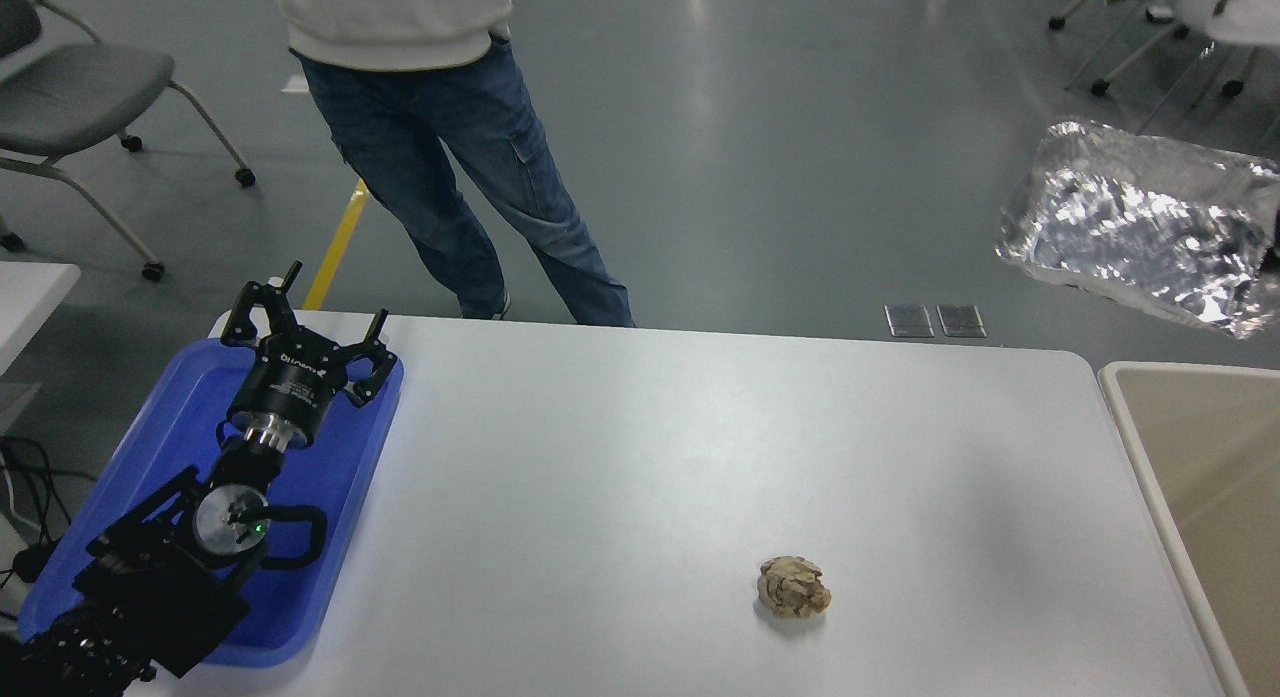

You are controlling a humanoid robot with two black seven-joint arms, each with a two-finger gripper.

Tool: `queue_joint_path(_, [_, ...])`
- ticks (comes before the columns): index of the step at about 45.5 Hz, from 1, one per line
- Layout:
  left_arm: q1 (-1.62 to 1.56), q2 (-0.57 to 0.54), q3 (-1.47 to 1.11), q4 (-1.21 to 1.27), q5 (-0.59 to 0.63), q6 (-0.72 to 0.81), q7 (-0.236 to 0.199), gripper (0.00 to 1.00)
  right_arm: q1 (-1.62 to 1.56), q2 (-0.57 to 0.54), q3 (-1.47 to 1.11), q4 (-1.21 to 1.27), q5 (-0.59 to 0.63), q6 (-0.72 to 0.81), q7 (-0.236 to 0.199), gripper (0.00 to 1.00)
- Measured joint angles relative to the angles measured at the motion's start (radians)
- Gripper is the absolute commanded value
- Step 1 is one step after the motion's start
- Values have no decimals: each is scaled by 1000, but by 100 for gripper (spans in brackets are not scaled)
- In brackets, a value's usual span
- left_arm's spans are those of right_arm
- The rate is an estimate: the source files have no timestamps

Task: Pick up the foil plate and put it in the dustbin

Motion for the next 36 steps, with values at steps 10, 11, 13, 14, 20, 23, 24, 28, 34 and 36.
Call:
queue_joint_path(10, [0,0,-1,0,0,0,0,100,-335,-1,47,-245,157,-87,-33,0])
queue_joint_path(11, [0,0,-1,0,0,0,0,100,-359,-1,52,-258,165,-95,-37,0])
queue_joint_path(13, [0,0,-1,0,0,0,0,100,-408,-1,65,-284,182,-114,-46,0])
queue_joint_path(14, [0,0,-1,0,0,0,0,100,-431,-1,72,-296,189,-125,-50,0])
queue_joint_path(20, [0,0,-1,0,0,0,0,100,-566,2,134,-357,221,-189,-70,0])
queue_joint_path(23, [0,0,-1,0,0,0,0,100,-628,4,175,-383,231,-219,-77,0])
queue_joint_path(24, [0,0,-1,0,0,0,0,100,-645,5,188,-390,233,-227,-79,0])
queue_joint_path(28, [0,0,-1,0,0,0,0,100,-722,13,251,-427,241,-265,-95,0])
queue_joint_path(34, [0,0,-1,0,0,0,0,100,-826,29,341,-472,245,-315,-114,0])
queue_joint_path(36, [0,0,-1,0,0,0,0,100,-859,36,370,-484,247,-336,-118,0])
